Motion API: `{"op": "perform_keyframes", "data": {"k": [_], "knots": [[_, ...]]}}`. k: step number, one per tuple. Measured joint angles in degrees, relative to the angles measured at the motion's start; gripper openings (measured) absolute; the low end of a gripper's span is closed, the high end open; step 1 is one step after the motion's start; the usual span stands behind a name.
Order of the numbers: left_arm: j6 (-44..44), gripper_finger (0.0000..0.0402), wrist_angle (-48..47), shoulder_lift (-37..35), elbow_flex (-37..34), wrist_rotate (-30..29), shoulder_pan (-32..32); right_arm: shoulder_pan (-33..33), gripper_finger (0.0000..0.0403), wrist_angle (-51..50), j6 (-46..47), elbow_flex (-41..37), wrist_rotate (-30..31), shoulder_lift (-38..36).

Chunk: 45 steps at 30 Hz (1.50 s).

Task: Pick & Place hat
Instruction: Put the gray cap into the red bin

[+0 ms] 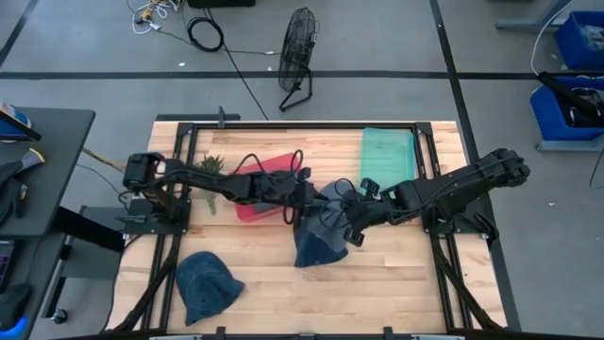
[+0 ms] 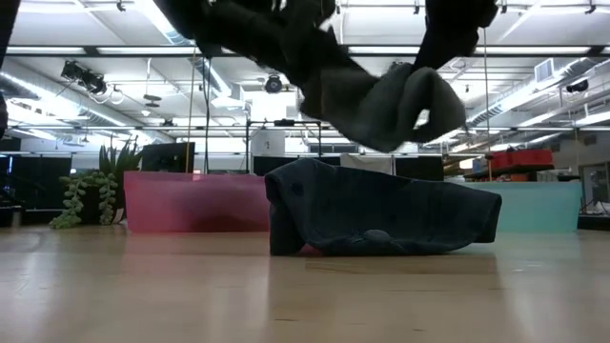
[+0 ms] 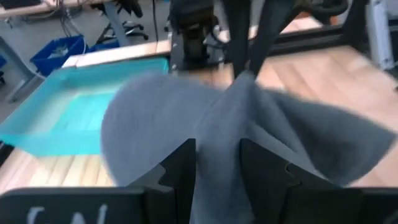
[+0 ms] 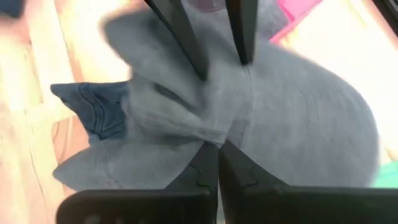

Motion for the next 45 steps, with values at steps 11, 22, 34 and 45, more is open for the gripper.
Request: {"op": "perform_keyframes", "data": {"k": [11,22,34,45], "knots": [[1.67,0.0104,1.26,1.58,0.02,-0.18,0.04,0.02,0.0,-0.04,-0.58,0.0,-0.1,0.02],[3.62,0.0006,1.27,1.44,0.02,-0.17,1.02,0.02,0.0006,0.21,-3.11,-0.02,2.45,0.02],[16.28,0.0004,-20.84,-13.07,0.02,-3.43,5.27,0.0,0.0136,-4.32,4.67,0.0,4.87,0.02],[44.28,0.0004,-50.28,-29.44,0.04,-6.81,13.97,0.0,0.0193,-7.15,4.91,0.0,6.49,0.02]]}}
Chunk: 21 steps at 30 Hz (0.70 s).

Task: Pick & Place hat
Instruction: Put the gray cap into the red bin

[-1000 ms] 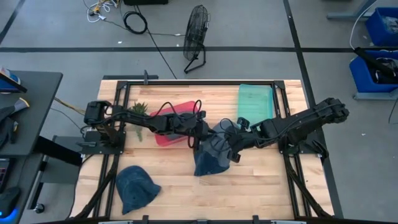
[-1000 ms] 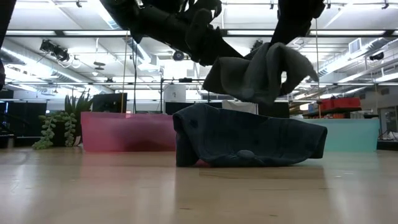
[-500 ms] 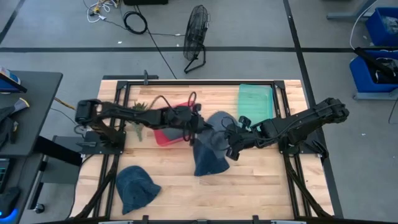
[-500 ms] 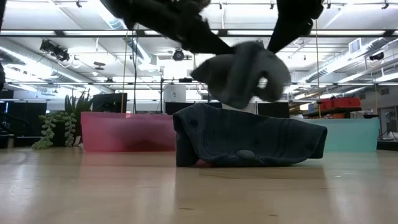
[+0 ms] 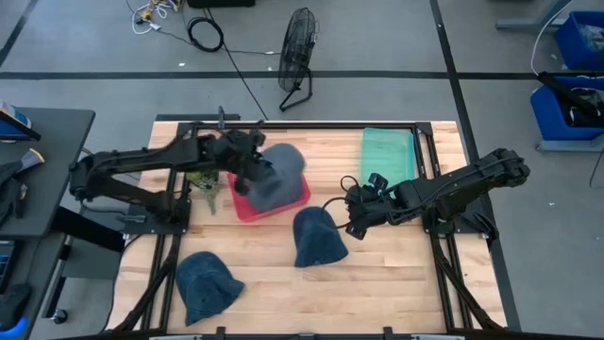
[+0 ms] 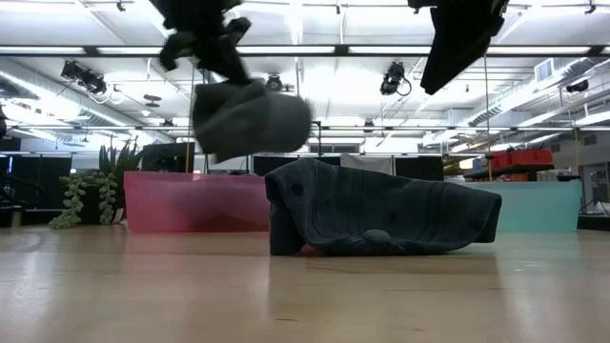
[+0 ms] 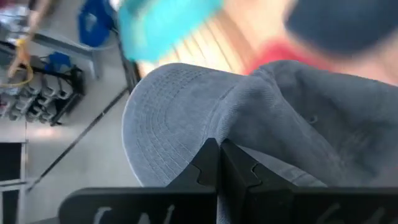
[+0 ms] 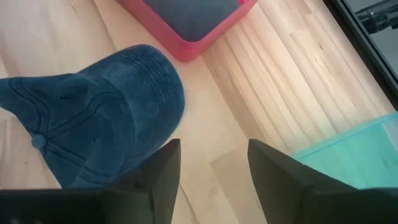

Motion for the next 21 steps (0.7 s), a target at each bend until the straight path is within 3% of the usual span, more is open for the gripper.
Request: {"op": "perform_keyframes", "data": {"k": [4,10,16,21], "knots": [[5.23,0.0004,-10.04,-1.04,0.0,2.56,4.63,0.02,0.0188,0.09,0.0,0.0,-0.04,-0.02],[13.42,0.0005,-15.22,0.83,-0.08,17.4,8.9,0.02,0.0178,0.12,-0.04,0.0,-0.04,-0.02],[14.24,0.0005,-7.58,1.36,-0.07,18.49,8.74,0.02,0.0173,0.34,-0.44,0.0,-0.02,-0.02],[14.24,0.0004,-7.24,1.25,-0.07,18.49,8.83,0.02,0.0173,0.28,-0.44,0.0,-0.02,-0.02]]}}
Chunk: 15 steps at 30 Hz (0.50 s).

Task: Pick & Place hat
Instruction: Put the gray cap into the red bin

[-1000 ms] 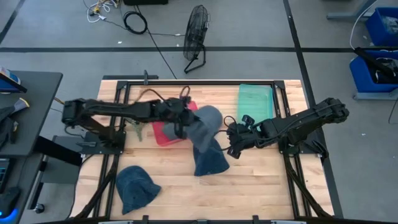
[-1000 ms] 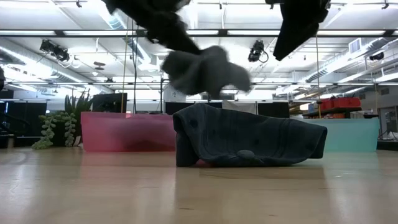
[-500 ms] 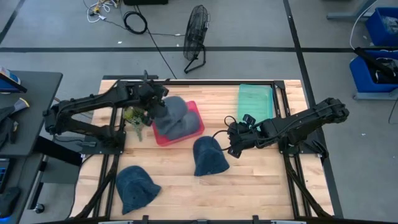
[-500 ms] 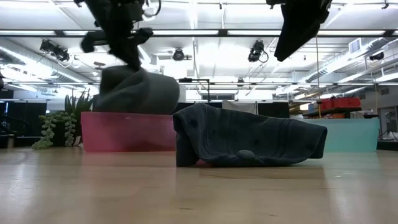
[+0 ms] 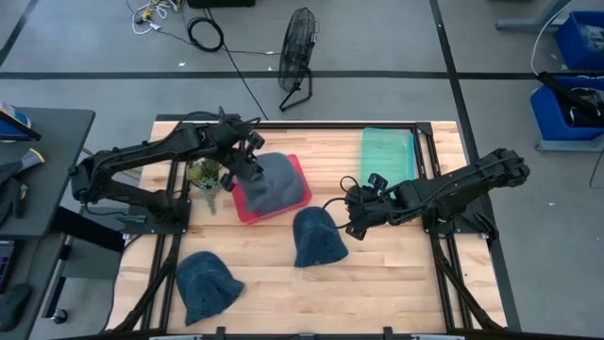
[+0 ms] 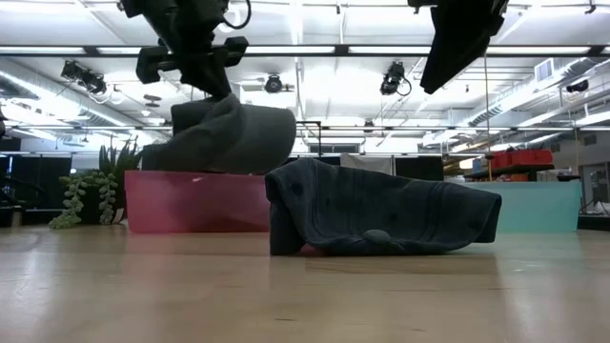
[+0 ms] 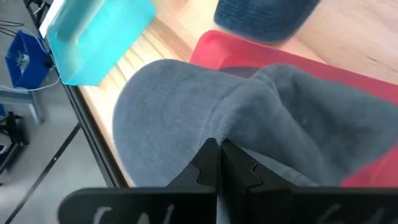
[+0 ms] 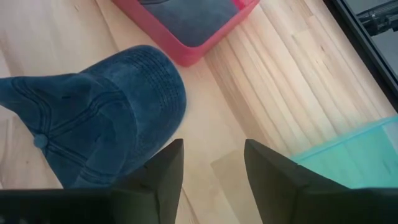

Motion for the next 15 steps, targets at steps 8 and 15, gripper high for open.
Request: {"op": "perform_keyframes", "data": {"k": [8,15], "knots": [[-5.31,0.0005,-0.39,0.46,0.0,5.79,-1.02,0.0,0.0173,-0.03,-0.03,-0.02,0.01,0.0],[-6.12,0.0005,-0.38,4.47,0.09,5.73,-1.99,0.02,0.0173,-0.06,-0.04,-0.02,0.01,0.0]]}}
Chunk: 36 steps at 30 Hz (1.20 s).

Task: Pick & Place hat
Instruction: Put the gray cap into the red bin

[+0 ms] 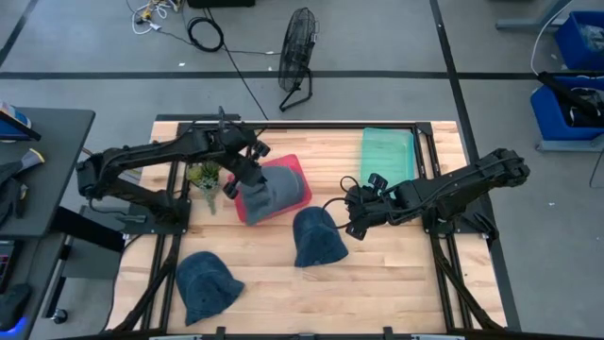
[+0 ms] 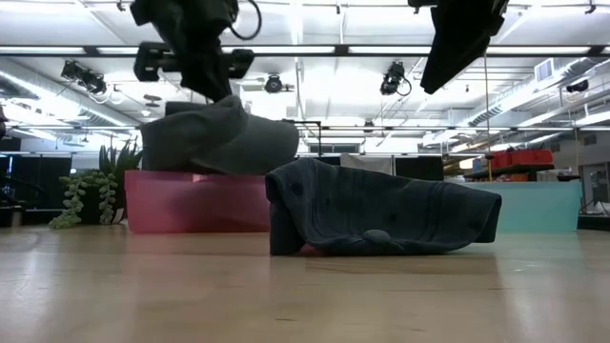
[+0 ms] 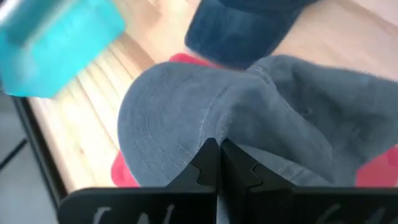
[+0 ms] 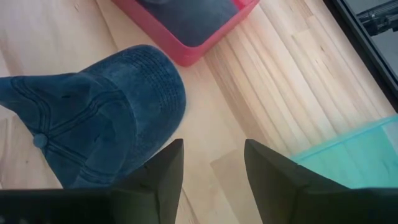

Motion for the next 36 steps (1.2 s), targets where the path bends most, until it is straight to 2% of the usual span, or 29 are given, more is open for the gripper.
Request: {"op": "perform_keyframes", "data": {"k": [3,8,10,13,19,22,28,32,36], "knots": [[0.29,0.0004,0.22,2.96,0.0,-1.32,0.15,0.0,0.0173,0.25,0.0,0.0,0.01,0.0],[3.49,0.0005,1.01,4.1,-0.07,-11.8,0.09,0.0,0.0173,0.29,0.0,0.0,0.0,0.0],[3.5,0.0005,0.98,3.64,-0.08,-10.99,0.46,0.0,0.0173,0.29,0.0,0.0,0.01,0.0],[2.92,0.0005,0.92,3.19,0.02,-6.61,0.53,0.0,0.0173,0.31,-0.04,0.0,0.02,0.0],[-0.69,0.0008,0.88,6.35,-0.53,-2.22,-0.07,0.0,0.0173,0.66,-0.15,-0.02,1.06,0.0],[-6.49,0.0017,1.38,8.52,-0.68,-2.04,-0.04,0.0,0.0173,0.69,-0.13,-0.02,1.06,0.0],[-25.22,0.0047,3.76,10.65,-0.7,-2.94,0.48,0.0,0.0173,0.71,-0.09,-0.02,1.06,0.0],[-28.54,0.0082,3.5,10.66,-0.72,-4.74,0.73,-0.02,0.0173,0.96,0.02,-0.02,1.06,0.0],[-29.15,0.0123,3.35,10.66,-0.72,-11.74,0.66,-0.02,0.0173,1.11,0.02,-0.04,1.03,0.0]]}}
